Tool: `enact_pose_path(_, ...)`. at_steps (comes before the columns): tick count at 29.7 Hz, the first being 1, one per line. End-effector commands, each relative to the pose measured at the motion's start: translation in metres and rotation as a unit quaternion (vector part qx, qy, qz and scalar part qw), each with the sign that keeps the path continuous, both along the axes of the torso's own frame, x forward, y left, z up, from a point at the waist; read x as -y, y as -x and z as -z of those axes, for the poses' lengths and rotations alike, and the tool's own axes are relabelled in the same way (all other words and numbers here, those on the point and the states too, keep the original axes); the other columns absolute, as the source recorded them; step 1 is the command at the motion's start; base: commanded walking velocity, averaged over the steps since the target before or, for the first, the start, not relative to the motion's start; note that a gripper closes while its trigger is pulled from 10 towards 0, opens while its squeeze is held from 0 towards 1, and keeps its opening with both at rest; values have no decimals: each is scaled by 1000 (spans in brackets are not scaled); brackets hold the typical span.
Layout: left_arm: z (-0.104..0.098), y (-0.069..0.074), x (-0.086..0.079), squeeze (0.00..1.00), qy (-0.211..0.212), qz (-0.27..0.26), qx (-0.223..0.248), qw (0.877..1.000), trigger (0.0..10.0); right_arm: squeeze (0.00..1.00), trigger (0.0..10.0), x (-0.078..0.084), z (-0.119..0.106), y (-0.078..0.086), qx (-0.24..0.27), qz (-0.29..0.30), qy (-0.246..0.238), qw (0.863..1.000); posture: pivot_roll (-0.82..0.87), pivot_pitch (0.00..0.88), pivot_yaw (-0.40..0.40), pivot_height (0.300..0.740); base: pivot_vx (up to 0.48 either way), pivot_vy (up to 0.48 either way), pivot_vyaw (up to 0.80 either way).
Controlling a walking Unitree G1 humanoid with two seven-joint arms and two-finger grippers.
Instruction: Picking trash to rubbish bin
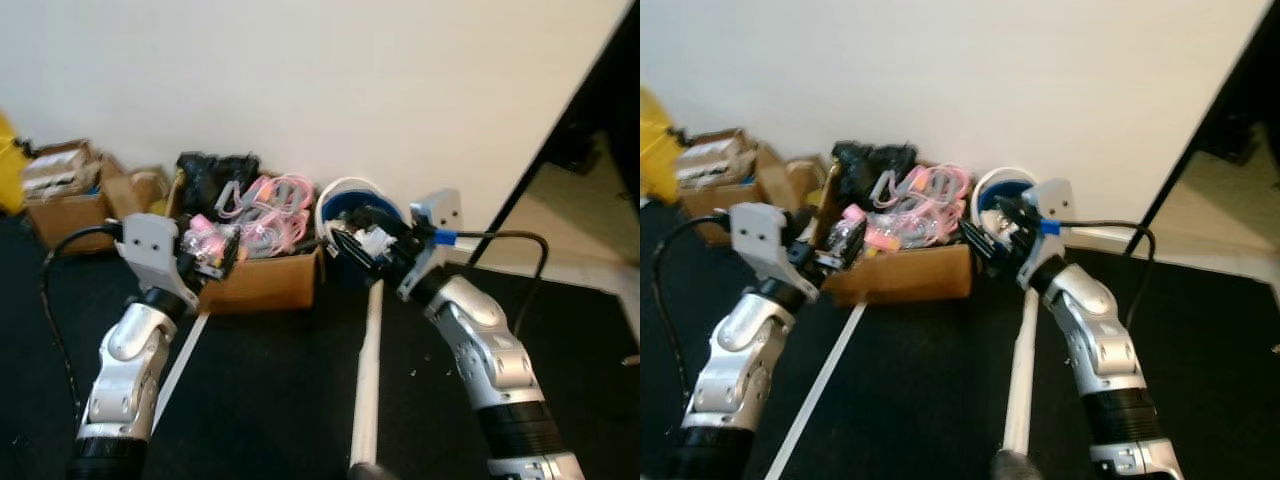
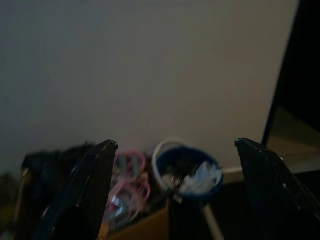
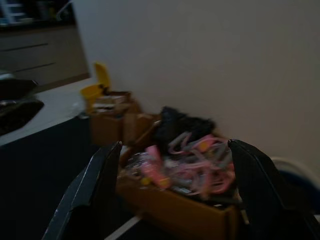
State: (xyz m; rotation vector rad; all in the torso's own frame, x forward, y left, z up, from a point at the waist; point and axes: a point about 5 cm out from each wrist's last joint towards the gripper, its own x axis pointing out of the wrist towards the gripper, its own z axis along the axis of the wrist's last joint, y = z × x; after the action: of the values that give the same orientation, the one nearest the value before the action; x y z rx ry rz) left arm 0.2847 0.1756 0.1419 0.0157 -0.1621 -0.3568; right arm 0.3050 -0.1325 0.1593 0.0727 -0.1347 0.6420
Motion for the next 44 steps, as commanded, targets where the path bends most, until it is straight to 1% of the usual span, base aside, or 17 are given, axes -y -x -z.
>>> enact_pose_path(1, 6, 2, -5, 0, -3, -9, -11, 1000, 10000, 0, 10000, -5, 5, 2, -9, -8, 0, 1000, 30, 0, 18, 740, 0, 0, -788)
enact_pose_path(8, 9, 3, -1, 0, -4, -4, -13, 1000, 10000, 0, 10000, -4, 7, 2, -10, -6, 5, 1000, 28, 0, 15, 740, 0, 0, -789)
enact_pose_path(44, 9, -1, 0, 0, -11, 0, -11, 1000, 10000, 0, 10000, -2, 8, -1, -17, -7, 3, 1000, 31, 0, 15, 740, 0, 0, -792)
